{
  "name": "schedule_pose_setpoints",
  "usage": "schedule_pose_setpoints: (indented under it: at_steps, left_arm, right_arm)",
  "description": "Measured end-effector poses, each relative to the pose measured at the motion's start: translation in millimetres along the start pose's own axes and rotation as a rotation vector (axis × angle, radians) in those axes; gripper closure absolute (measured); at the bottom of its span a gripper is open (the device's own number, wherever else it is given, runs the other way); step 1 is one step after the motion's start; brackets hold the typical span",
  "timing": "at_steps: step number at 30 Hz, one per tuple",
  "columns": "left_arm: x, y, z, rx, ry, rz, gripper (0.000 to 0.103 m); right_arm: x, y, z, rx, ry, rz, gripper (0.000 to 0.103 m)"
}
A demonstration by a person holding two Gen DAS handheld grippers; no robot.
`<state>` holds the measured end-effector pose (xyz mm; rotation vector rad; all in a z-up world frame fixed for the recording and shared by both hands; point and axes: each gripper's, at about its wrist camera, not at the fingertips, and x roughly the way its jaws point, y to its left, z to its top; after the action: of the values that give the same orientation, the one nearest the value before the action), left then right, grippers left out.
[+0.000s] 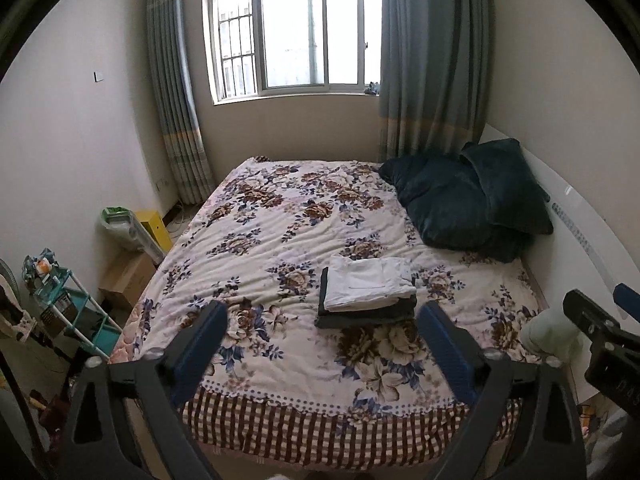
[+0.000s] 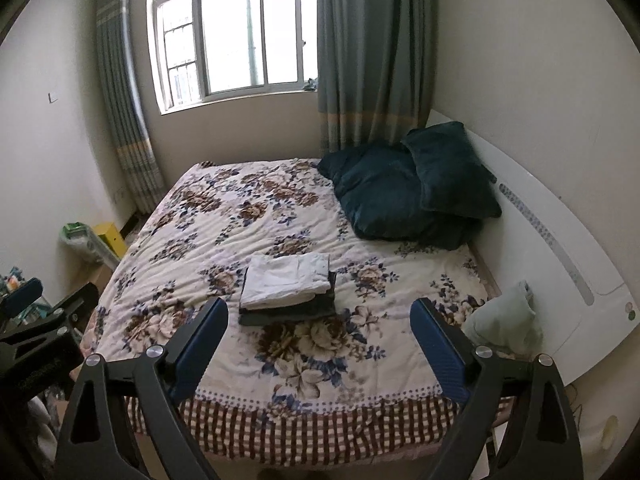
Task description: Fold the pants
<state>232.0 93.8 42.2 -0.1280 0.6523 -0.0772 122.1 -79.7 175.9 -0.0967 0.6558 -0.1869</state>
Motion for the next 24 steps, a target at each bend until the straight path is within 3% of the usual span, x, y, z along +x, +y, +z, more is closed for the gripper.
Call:
schedule_pose_setpoints:
  at_steps: [4, 11, 24]
  left_arm:
    - [20.0, -5.3, 6.3, 0.01, -0.008, 0.014, 0.0]
    - [69.9, -13.7, 11.4, 0.022, 0.046, 0.043, 0.0]
    - [131.9, -21.8, 8.8, 0.036, 0.125, 0.041, 0.0]
  right_arm:
    - [30.1, -3.1, 11.8, 0.009, 0.003, -0.014, 0.008]
    - [99.2, -5.7, 25.9, 0.006, 0.05, -0.051, 0.008]
    - [188.1, -1.9, 21.8, 0.009, 0.124, -0.085, 0.008]
